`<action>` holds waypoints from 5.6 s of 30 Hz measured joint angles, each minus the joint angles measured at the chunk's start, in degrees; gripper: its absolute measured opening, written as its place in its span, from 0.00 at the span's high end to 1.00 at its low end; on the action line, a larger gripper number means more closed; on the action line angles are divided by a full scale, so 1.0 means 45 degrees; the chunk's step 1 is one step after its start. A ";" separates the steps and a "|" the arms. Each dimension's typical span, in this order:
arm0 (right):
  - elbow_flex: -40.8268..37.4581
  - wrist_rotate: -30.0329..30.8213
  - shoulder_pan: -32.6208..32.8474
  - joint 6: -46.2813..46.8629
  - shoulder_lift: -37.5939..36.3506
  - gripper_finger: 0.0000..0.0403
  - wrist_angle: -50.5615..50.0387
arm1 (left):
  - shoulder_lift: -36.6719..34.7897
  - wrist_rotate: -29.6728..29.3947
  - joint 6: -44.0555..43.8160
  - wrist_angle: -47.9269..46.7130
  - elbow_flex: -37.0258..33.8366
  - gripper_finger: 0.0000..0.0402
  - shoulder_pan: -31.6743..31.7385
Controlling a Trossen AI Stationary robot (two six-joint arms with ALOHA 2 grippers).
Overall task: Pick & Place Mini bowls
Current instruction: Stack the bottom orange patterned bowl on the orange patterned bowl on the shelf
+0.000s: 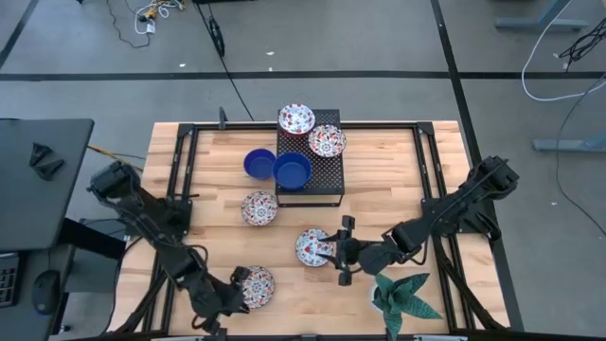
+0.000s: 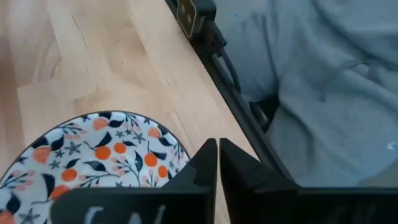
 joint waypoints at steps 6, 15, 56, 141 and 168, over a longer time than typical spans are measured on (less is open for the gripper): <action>0.0000 -0.0131 -0.0243 0.0130 0.0000 0.56 0.0017 | 0.0434 0.0093 -0.0299 -0.0248 0.0156 0.79 0.0300; 0.0000 -0.0239 -0.0229 0.0130 0.0000 0.56 0.0015 | 0.0434 0.1111 -0.0499 -0.1461 0.0165 0.58 0.0408; 0.0025 -0.5377 -0.1444 -0.1400 -0.0015 0.56 0.2999 | 0.0706 -0.1931 0.2827 -0.7885 0.4671 0.98 0.2094; 0.8208 -0.3575 -0.8555 -0.6858 0.0358 0.98 -1.2288 | 0.0021 -0.4935 0.2173 0.2447 -0.1137 0.55 0.4236; 0.7606 -0.4203 -0.9316 -0.5198 0.0529 0.95 -1.2364 | 0.0021 -0.4926 0.2163 0.2457 -0.1137 0.55 0.4236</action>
